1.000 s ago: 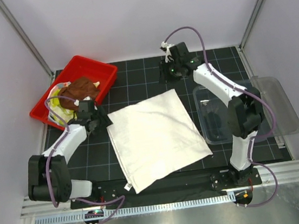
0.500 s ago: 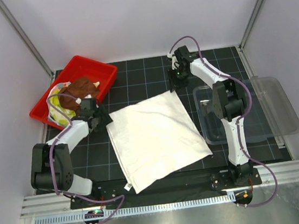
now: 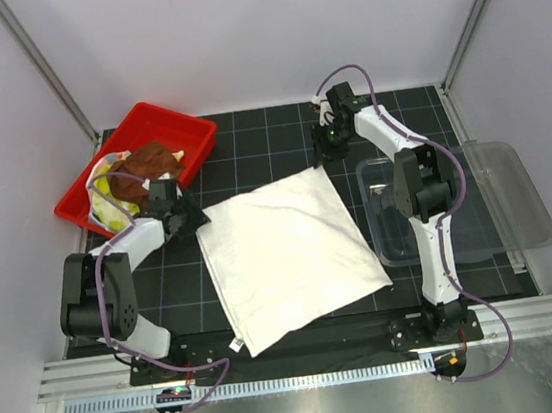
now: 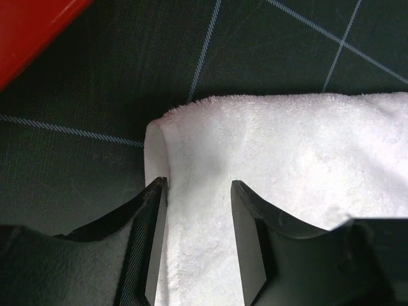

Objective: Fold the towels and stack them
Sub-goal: Fold the towel

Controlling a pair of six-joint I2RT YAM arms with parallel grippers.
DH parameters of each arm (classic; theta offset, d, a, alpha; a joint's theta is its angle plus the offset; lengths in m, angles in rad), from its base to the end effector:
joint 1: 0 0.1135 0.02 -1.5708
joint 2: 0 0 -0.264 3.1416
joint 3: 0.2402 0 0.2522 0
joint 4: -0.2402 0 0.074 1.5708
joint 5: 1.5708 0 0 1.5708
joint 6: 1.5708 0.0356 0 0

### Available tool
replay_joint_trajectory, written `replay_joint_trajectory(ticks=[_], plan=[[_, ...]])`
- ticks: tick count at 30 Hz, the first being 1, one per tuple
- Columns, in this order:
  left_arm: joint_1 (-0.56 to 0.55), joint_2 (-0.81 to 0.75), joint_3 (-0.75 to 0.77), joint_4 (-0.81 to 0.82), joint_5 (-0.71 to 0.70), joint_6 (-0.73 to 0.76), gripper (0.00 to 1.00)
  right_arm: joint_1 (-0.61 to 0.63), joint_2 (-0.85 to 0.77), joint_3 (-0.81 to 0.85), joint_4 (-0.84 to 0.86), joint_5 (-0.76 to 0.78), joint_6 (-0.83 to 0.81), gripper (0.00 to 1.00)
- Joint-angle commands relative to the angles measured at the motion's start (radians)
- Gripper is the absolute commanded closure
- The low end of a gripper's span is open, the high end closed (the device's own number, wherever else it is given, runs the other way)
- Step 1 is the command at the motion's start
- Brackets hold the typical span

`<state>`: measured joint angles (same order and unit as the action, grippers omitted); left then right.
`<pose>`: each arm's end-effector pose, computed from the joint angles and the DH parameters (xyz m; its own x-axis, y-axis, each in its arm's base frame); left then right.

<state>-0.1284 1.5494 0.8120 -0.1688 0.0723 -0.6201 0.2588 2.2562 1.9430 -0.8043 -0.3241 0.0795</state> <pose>0.3007 -0.0414 0.1709 -0.7352 -0.4895 -0.4689 -0.3138 0.8589 -0.4047 0.4667 0.1353 0.2026 -0.8963 -0.1594 -0.4138 -0.3072 0.8962 0.3202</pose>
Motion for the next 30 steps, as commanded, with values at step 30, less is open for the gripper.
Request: replay_joint_trajectory(ticks=[30], plan=[[0.007,0.035,0.075,0.023,-0.006,0.037,0.57,-0.026,-0.015,-0.075,0.008,-0.084,0.062,0.60]])
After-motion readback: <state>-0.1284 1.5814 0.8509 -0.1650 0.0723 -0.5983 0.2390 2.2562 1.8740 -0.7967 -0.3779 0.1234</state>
